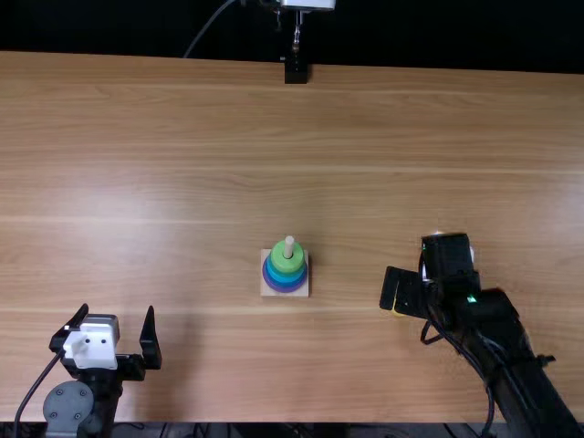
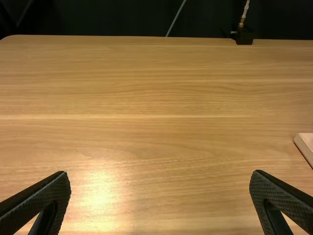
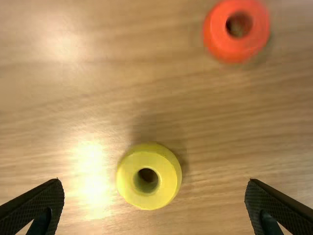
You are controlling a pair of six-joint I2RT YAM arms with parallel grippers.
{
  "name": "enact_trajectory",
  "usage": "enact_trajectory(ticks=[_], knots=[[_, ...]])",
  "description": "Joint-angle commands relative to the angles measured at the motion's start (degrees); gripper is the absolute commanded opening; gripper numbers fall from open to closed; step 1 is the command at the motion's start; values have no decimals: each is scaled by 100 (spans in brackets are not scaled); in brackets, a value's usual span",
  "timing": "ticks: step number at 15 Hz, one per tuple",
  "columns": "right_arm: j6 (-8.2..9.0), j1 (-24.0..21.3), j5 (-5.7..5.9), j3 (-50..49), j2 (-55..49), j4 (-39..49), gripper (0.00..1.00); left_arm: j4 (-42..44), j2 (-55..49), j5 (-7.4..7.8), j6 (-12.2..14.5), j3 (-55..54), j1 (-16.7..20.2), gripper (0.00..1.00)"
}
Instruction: Build the Hanoi tower: stack the rings onto the peg from bottom to top in this color order: purple, dark blue, light blue, dark green, light green, yellow, orange.
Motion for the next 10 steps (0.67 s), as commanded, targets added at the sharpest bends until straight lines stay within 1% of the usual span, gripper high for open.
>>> enact_trajectory(ticks=[1, 5, 10], knots=[[181, 39, 104, 183, 214, 13, 100, -455, -67, -52, 10, -600, 24, 100], [192, 30, 93, 219, 829, 76, 100, -455, -67, -52, 21, -600, 24, 100], [213, 56, 93, 359, 1031, 213, 100, -455, -67, -52, 10, -600, 24, 100]])
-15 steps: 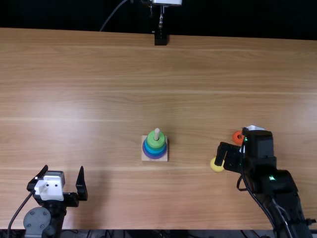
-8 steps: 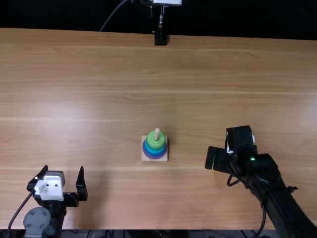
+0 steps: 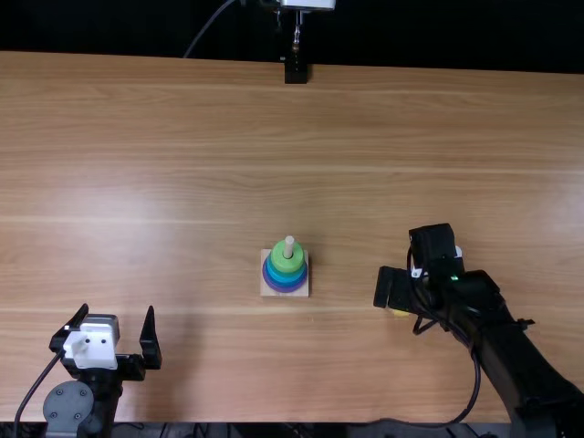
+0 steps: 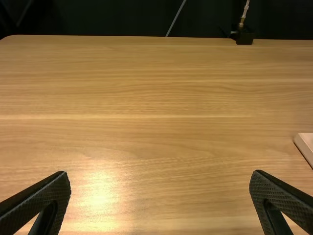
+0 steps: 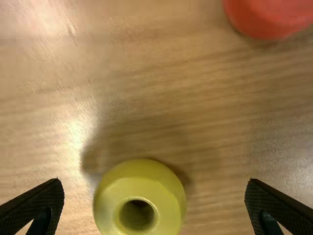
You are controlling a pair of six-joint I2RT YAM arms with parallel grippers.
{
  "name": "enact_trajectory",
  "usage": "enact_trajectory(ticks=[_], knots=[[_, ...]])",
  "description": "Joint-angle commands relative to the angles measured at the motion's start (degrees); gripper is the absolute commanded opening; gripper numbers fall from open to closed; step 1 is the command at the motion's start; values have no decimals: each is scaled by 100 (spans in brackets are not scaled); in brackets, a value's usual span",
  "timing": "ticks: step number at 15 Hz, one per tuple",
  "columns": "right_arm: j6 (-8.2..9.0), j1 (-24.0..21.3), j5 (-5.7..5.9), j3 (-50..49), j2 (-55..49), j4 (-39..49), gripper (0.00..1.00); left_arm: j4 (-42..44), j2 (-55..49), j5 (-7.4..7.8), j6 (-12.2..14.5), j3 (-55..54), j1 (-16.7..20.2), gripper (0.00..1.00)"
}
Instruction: Build the Hanoi tower: stack the rings onto the peg from bottom to top in this color order: purple, dark blue, light blue, dark green, light green, yellow, orange.
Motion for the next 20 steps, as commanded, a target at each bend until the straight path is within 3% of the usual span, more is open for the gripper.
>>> enact_trajectory(ticks=[1, 2, 3, 18, 20], knots=[[209, 56, 91, 197, 57, 4, 100, -458, -67, -47, 19, -600, 22, 100], [220, 56, 102, 197, 48, 14, 87, -458, -67, -47, 8, -600, 22, 100], [252, 56, 102, 197, 57, 4, 83, -458, -67, -47, 8, -600, 22, 100], [283, 399, 81, 127, 285, -492, 83, -458, -67, -47, 19, -600, 22, 100], [273, 417, 91, 127, 294, -471, 52, -458, -67, -47, 19, -600, 22, 100]])
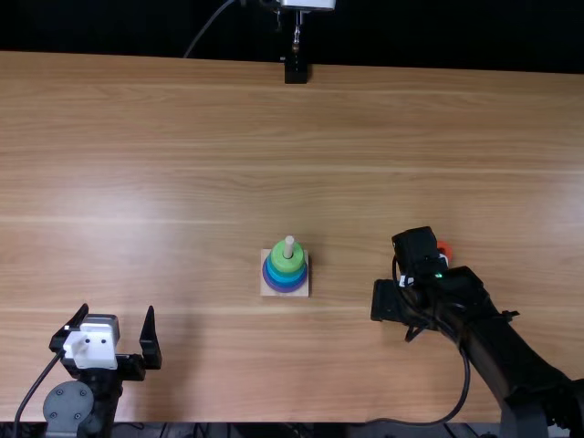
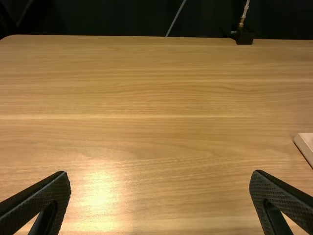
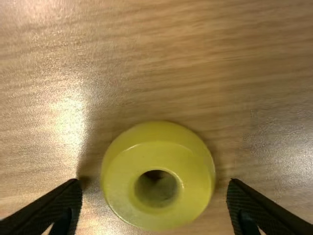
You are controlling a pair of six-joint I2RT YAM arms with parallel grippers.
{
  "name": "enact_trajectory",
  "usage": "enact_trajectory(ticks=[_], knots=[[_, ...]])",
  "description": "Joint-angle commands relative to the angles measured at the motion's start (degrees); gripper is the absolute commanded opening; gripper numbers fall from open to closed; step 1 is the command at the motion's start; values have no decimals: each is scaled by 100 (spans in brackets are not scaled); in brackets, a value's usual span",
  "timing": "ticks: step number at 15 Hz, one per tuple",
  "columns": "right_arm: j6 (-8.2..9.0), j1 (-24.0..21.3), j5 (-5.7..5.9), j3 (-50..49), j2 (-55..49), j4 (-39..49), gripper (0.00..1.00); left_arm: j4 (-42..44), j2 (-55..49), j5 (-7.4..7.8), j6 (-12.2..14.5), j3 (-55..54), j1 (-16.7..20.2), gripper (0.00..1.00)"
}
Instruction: Build the Hanoi tower: stack the rings onto the peg from bottom to top in this color order: purple, dark blue, light blue, dark green, light green, yellow, orange.
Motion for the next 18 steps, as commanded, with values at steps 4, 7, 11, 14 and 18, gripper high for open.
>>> enact_trajectory(ticks=[4, 7, 11, 14, 18], knots=[[146, 52, 93, 86, 25, 31, 27, -455, -67, -49, 8, -600, 24, 100], [146, 52, 125, 86, 25, 73, 11, -455, -67, -49, 8, -600, 24, 100], [167, 131, 115, 288, -45, -22, 8, -455, -67, -49, 8, -600, 24, 100], [157, 465, 115, 1105, -204, -960, 8, -455, -67, -49, 8, -600, 24, 100], [115, 887, 125, 2037, -564, -1488, 8, -455, -67, -49, 19, -600, 24, 100]])
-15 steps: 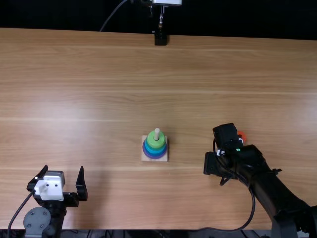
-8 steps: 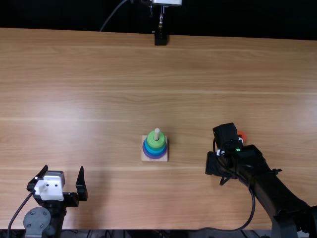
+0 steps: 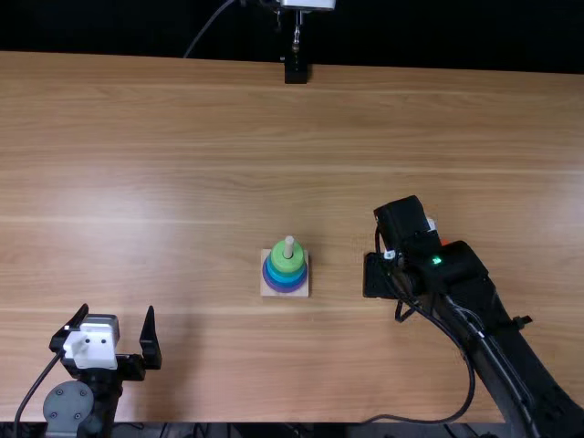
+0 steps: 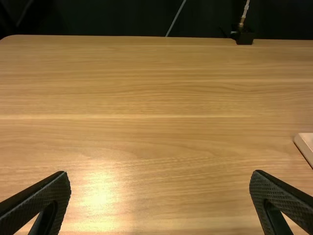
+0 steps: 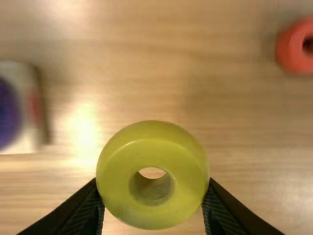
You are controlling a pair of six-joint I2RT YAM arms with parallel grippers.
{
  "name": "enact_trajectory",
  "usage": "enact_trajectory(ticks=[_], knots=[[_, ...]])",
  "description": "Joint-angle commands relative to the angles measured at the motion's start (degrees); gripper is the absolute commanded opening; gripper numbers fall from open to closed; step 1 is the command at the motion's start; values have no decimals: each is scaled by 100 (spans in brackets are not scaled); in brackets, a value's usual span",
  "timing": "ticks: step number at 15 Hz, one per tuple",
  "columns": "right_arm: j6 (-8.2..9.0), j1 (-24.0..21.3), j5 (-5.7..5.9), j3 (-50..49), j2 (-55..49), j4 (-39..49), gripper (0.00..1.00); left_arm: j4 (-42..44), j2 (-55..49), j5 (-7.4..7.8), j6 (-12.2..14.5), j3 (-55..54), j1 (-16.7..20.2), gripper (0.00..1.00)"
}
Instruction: Build the Hanoi tower: stack the rings onto the peg from bottom to top in this color order: purple, dark blue, light blue, dark green, light green, yellow, orange.
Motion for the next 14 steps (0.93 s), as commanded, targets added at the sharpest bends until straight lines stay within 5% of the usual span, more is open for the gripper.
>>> enact_trajectory(ticks=[1, 14], knots=[[58, 216, 97, 456, -111, -187, 8, -455, -67, -52, 21, -600, 22, 100], [16, 1605, 86, 3286, 1014, -1400, 8, -455, -67, -52, 10, -600, 22, 100]])
